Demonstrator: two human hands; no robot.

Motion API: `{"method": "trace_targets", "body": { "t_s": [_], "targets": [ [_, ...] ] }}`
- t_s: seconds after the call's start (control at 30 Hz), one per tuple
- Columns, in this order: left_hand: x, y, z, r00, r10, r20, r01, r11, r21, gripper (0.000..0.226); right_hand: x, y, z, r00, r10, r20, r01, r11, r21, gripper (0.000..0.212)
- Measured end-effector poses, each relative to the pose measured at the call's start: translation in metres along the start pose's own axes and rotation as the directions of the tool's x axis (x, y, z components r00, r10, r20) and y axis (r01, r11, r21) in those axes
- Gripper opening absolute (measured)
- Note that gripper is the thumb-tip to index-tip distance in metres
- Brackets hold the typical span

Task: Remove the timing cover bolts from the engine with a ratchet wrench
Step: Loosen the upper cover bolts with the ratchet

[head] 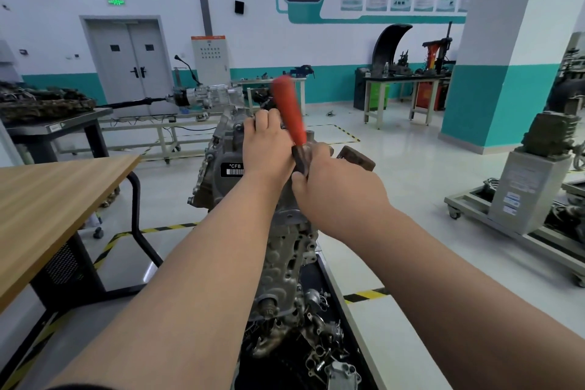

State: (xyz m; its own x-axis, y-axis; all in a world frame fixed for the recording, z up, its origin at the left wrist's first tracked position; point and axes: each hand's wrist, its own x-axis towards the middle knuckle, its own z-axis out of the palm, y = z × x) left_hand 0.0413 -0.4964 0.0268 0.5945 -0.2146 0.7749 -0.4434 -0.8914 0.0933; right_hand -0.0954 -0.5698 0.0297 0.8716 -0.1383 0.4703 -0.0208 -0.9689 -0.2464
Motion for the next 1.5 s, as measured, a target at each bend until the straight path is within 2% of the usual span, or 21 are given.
{"method": "trace_targets", "body": {
  "t_s": [0.03,0.13,0.17,0.2,0.27,0.3,0.37,0.43,0.53,0.63,0.7,0.77,0.83,0.9,1.07,1.37,1.43,1.5],
  "targets": [
    [0.001,-0.001,0.001,0.999,-0.029,0.031,0.031,0.999,-0.035,0.01,0.0,0.0,0.001,0.997,-0.05,-0.052,0.045,0.995,-0.092,0.025],
    [0.001,-0.002,0.007,0.984,-0.142,0.108,0.159,0.974,-0.163,0.021,-0.001,-0.001,0.005,0.988,-0.102,-0.119,0.077,0.977,-0.197,0.041],
    [0.0,-0.001,0.006,0.978,-0.171,0.115,0.189,0.967,-0.172,0.021,-0.001,0.0,0.008,0.986,-0.099,-0.133,0.073,0.979,-0.19,0.04],
    [-0.002,-0.001,0.006,0.985,-0.152,0.086,0.158,0.984,-0.077,0.023,-0.002,0.0,0.01,0.986,-0.087,-0.14,0.065,0.985,-0.158,0.037],
    [-0.003,-0.002,0.005,0.996,-0.072,-0.044,0.07,0.997,-0.041,0.026,-0.002,0.002,0.014,0.991,-0.025,-0.129,0.023,1.0,-0.013,0.03],
    [-0.004,-0.001,0.004,1.0,-0.01,0.017,0.009,0.999,0.051,0.024,-0.001,0.003,0.015,0.995,0.024,-0.094,-0.014,0.995,0.103,0.028],
    [-0.003,-0.007,0.005,0.996,0.04,0.078,-0.044,0.998,0.038,0.041,0.003,0.002,0.015,0.992,0.129,-0.007,-0.117,0.916,0.385,0.025],
    [0.0,-0.009,0.005,0.994,0.026,0.11,-0.031,0.999,0.043,0.053,0.005,0.0,0.016,0.978,0.196,0.071,-0.196,0.752,0.629,0.025],
    [0.0,-0.01,0.007,0.99,0.07,0.124,-0.083,0.991,0.105,0.062,0.002,-0.002,0.019,0.953,0.235,0.19,-0.28,0.452,0.847,0.023],
    [0.0,-0.011,0.006,0.99,0.081,0.118,-0.097,0.986,0.132,0.057,-0.003,-0.006,0.019,0.893,0.234,0.385,-0.399,0.011,0.917,0.028],
    [-0.001,-0.012,0.007,0.991,0.079,0.111,-0.093,0.988,0.124,0.061,-0.005,-0.007,0.017,0.865,0.154,0.477,-0.414,-0.319,0.853,0.027],
    [-0.002,-0.011,0.009,0.993,0.085,0.084,-0.095,0.987,0.131,0.063,-0.007,-0.008,0.015,0.854,0.048,0.518,-0.397,-0.583,0.709,0.034],
    [-0.001,-0.011,0.012,0.994,0.092,0.057,-0.1,0.984,0.151,0.06,-0.008,-0.009,0.014,0.848,-0.028,0.529,-0.366,-0.753,0.546,0.044],
    [-0.001,-0.012,0.013,0.995,0.091,0.05,-0.098,0.982,0.162,0.056,-0.01,-0.011,0.015,0.851,-0.067,0.521,-0.33,-0.839,0.433,0.046],
    [0.0,-0.012,0.013,0.994,0.102,0.032,-0.105,0.984,0.144,0.045,-0.011,-0.019,0.021,0.862,-0.084,0.5,-0.281,-0.9,0.334,0.048],
    [-0.003,-0.009,0.014,0.996,0.084,-0.005,-0.082,0.986,0.143,0.045,-0.012,-0.014,0.021,0.848,-0.016,0.53,-0.345,-0.776,0.528,0.043],
    [-0.003,-0.009,0.014,0.996,0.084,0.006,-0.084,0.986,0.145,0.045,-0.011,-0.015,0.021,0.848,0.035,0.529,-0.371,-0.674,0.639,0.04],
    [-0.002,-0.011,0.014,0.996,0.092,0.008,-0.092,0.984,0.15,0.045,-0.009,-0.015,0.021,0.856,0.155,0.493,-0.389,-0.435,0.812,0.037]
  ]
}}
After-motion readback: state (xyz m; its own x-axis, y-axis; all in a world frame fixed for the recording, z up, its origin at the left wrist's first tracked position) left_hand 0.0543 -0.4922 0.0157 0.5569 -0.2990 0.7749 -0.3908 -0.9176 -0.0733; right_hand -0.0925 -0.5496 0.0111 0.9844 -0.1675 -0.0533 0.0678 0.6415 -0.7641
